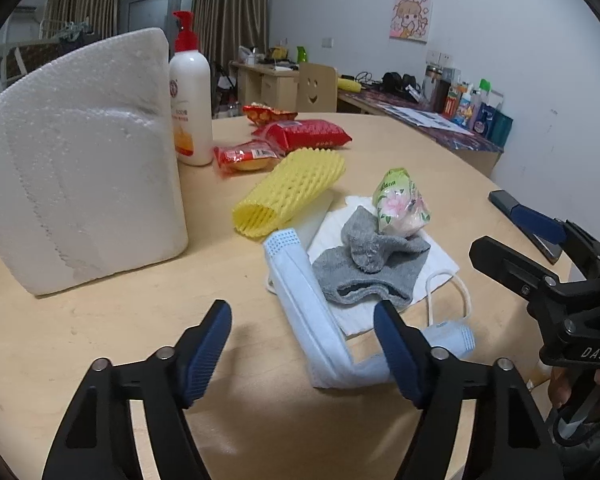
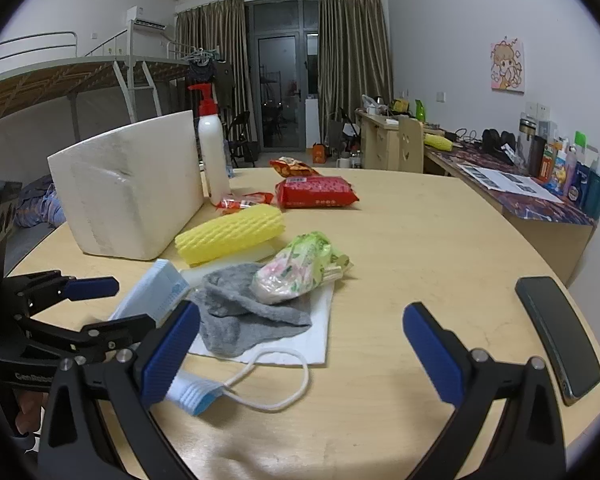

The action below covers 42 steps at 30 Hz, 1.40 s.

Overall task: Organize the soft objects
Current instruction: 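Lower the left tool onto the blue face mask and close on it, then close the right tool on the green-printed snack bag while the left tool holds the mask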

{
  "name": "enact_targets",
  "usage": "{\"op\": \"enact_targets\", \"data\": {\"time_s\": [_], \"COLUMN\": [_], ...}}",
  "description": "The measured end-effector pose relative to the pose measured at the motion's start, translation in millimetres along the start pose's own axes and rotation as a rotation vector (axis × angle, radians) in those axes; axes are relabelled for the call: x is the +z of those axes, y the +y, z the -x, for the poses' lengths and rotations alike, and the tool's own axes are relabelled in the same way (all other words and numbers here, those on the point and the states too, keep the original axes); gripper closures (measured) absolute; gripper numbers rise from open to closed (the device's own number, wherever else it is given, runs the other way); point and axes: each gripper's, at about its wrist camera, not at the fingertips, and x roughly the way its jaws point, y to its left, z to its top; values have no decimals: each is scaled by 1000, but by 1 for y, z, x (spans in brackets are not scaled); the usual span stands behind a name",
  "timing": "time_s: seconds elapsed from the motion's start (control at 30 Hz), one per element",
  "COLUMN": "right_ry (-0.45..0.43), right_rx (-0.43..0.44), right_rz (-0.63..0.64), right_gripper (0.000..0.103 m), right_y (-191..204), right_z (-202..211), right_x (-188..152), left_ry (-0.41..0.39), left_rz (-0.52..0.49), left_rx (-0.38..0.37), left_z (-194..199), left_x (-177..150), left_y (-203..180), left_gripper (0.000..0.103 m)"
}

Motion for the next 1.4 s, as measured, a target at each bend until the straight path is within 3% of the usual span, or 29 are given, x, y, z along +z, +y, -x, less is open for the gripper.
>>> {"op": "enact_targets", "data": {"time_s": [0.1, 0.17, 0.27, 0.4, 0.57, 0.93, 1.17, 1.4], "right_ry": [3, 4, 7, 8, 17, 38, 99, 168], "right_rx": [6, 11, 18, 28, 50, 47, 4, -40], "right_rz": [6, 11, 13, 17, 35, 18, -39, -91], "right_gripper": [0, 0, 0, 0, 0, 1, 17, 24], "right_y": [0, 1, 1, 3, 12, 19, 9, -2], "right_z": [-2, -2, -5, -7, -12, -31, -56, -77], "right_x": [0, 1, 2, 2, 3, 21, 31, 31], "left_ry": [17, 25, 44, 73, 53, -14, -35, -49], "left_rz": [5, 17, 37, 43, 54, 42, 20, -1], "left_rx": [0, -11, -30, -37, -27, -15, -24, -47], "left_z": [-4, -5, -6, -9, -5, 15, 18, 16], "left_x": [1, 0, -1, -3, -4, -3, -1, 1], "left_y": [-1, 0, 3, 4, 9, 26, 32, 35], "left_gripper": [41, 57, 71, 73, 88, 89, 89, 89]}}
